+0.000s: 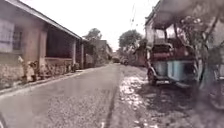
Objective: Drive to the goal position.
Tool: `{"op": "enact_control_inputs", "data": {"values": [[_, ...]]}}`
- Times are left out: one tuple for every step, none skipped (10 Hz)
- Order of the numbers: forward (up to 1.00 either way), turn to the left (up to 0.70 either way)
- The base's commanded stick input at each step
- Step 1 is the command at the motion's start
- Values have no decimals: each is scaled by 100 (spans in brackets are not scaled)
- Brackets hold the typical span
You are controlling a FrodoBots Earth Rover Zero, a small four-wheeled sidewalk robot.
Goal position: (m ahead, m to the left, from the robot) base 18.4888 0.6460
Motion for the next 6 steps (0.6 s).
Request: {"op": "enact_control_inputs", "data": {"values": [[70, 1], [70, 1], [70, 1], [70, 1], [70, 1], [70, 1]]}}
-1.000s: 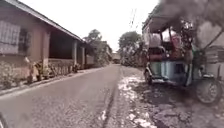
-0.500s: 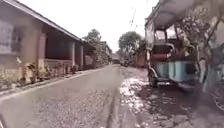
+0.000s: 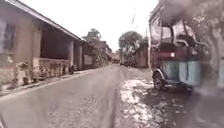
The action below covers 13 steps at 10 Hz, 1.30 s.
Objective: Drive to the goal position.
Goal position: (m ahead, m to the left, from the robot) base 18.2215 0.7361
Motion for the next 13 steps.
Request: {"op": "enact_control_inputs", "data": {"values": [[70, 1], [70, 1], [70, 1], [70, 1], [70, 1], [70, 1], [70, 1], [70, 1], [70, 1], [70, 1], [70, 1], [70, 1], [70, 1]]}}
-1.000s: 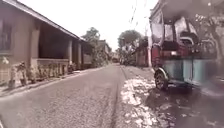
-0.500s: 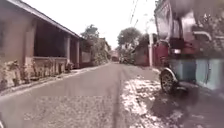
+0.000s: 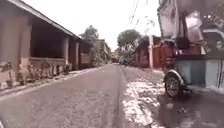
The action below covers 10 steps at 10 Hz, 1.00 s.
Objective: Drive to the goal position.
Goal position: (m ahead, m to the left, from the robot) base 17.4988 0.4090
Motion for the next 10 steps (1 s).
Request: {"op": "enact_control_inputs", "data": {"values": [[70, 1], [70, 1], [70, 1], [70, 1], [70, 1], [70, 1], [70, 1], [70, 1], [70, 1], [70, 1]]}}
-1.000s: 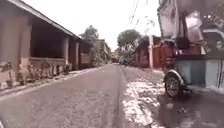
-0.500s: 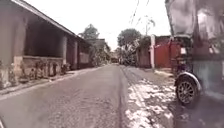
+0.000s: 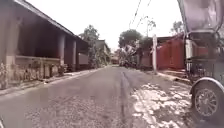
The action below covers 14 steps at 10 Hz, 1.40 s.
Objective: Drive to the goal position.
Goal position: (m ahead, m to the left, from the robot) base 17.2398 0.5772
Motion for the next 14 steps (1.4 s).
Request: {"op": "enact_control_inputs", "data": {"values": [[70, 1], [70, 1], [70, 1], [70, 1], [70, 1], [70, 1], [70, 1], [70, 1], [70, 1], [70, 1], [70, 1], [70, 1], [70, 1], [70, 1]]}}
